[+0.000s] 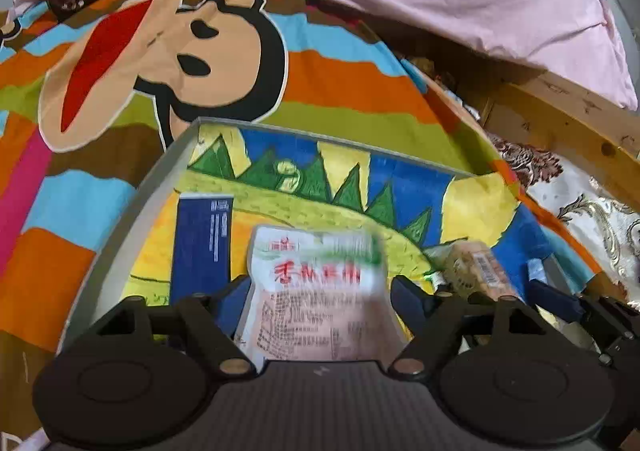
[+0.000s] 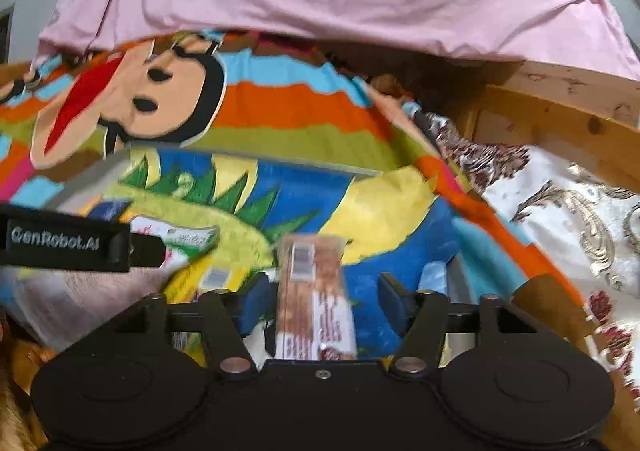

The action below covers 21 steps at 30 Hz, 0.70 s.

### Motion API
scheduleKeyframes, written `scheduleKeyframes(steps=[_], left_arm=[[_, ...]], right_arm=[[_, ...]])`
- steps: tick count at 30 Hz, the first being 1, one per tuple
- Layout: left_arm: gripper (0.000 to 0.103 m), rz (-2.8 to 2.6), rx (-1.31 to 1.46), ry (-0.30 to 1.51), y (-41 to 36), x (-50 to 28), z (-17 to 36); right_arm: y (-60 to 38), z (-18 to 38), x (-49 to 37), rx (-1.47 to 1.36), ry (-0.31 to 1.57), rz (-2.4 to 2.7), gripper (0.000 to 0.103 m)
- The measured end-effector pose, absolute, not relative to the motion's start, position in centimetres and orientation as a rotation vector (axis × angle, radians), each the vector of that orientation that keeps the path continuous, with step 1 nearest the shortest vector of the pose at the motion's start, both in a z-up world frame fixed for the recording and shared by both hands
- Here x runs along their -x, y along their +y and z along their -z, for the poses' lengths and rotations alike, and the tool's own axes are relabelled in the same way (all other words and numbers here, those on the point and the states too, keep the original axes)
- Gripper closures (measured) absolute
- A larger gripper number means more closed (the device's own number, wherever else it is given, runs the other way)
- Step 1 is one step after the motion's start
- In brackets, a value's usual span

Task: Organize snacks
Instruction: 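Carry the white packet and the wrapped bar with both tools over the metal tray, then open both tools to drop the white packet and brown bar into the tray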

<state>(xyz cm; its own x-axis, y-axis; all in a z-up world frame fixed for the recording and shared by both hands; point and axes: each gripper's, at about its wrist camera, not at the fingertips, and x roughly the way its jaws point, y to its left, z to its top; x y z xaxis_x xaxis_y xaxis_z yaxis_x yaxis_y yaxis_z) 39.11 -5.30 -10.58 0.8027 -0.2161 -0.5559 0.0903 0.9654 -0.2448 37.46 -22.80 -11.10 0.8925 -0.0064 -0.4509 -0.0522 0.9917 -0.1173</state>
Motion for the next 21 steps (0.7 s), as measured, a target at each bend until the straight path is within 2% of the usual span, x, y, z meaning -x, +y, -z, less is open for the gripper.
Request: scheduleKeyframes(steps=[4,10,13,21], left_arm=[[0.013,0.184,0.222,0.543,-5.0,-37.8,8.1],[0.002,0.184,0.202,0.394,-4.7,-34.4,3.3],[0.001,0.172,0.192,0.325,-4.4,-32.3,0.9],[0.001,0.139,0.193,0.179,-3.0,-26.2,-3.6]], right_arm=[[-23.6,8.2,-36.0,0.090,0.389,0.001,0.019],[-24.6,2.6,-32.0,0.047,0.240,0.024,0.004],[-24.9,0.2,-29.5,0.036,0.174,0.023,0.001],[-25.5,-4.3,-22.7,0.019,0.036,0.010,0.001]])
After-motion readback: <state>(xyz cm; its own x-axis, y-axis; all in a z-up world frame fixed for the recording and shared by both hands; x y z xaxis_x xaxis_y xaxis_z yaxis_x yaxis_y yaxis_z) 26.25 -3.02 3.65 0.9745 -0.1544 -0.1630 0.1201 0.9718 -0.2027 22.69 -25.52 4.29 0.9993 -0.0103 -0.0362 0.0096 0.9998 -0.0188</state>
